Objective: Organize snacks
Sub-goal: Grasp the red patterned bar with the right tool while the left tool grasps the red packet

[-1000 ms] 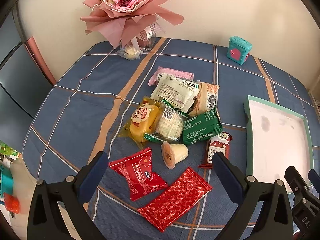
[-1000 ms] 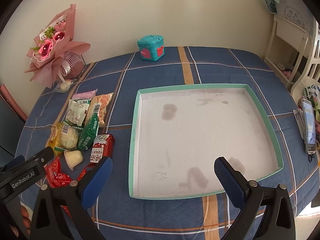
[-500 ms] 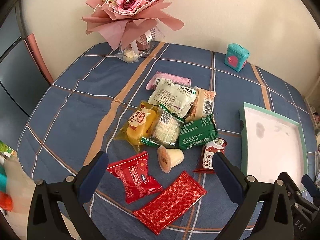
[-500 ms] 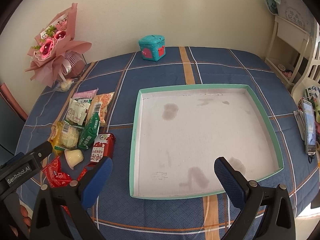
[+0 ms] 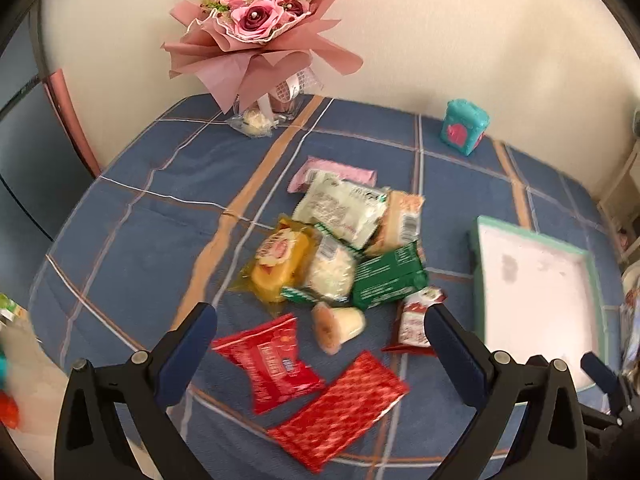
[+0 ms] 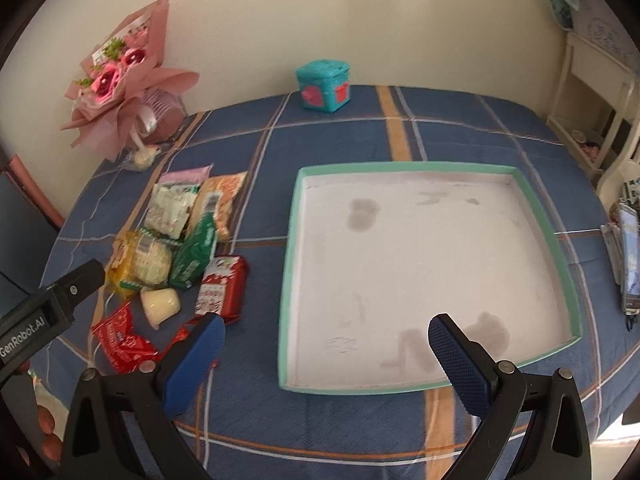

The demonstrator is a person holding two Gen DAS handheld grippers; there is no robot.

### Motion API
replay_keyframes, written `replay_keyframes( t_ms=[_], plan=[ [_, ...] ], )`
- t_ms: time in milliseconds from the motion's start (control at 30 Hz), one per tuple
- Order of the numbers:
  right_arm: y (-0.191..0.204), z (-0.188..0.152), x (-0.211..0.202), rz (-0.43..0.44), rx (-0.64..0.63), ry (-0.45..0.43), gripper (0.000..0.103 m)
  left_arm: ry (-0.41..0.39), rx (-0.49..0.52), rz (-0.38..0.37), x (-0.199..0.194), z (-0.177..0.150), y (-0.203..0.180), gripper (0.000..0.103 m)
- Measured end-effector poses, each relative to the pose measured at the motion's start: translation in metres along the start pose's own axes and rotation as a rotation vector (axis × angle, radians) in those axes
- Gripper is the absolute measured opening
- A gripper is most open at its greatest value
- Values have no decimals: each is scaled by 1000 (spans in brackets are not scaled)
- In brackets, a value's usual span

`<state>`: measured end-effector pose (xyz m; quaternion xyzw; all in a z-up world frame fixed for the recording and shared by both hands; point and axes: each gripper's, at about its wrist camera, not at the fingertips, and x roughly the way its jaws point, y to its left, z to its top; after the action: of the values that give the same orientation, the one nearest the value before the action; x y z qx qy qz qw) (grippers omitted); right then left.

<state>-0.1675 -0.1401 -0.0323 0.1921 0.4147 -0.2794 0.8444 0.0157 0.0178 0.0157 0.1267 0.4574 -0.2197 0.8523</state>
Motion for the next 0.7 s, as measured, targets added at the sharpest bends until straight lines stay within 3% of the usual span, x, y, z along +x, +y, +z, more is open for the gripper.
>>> replay_keyframes(
  t_ms=[267, 500, 700],
  plan=[
    [35, -4, 25, 173, 31, 136, 103, 71, -13, 29, 16, 1, 44, 103],
    [83, -14, 54, 153, -72, 237, 103, 185, -102, -37, 45, -13, 69, 103],
    [105, -26, 81, 128, -123, 333, 103, 227, -157, -64, 55, -20, 80, 102]
  ],
)
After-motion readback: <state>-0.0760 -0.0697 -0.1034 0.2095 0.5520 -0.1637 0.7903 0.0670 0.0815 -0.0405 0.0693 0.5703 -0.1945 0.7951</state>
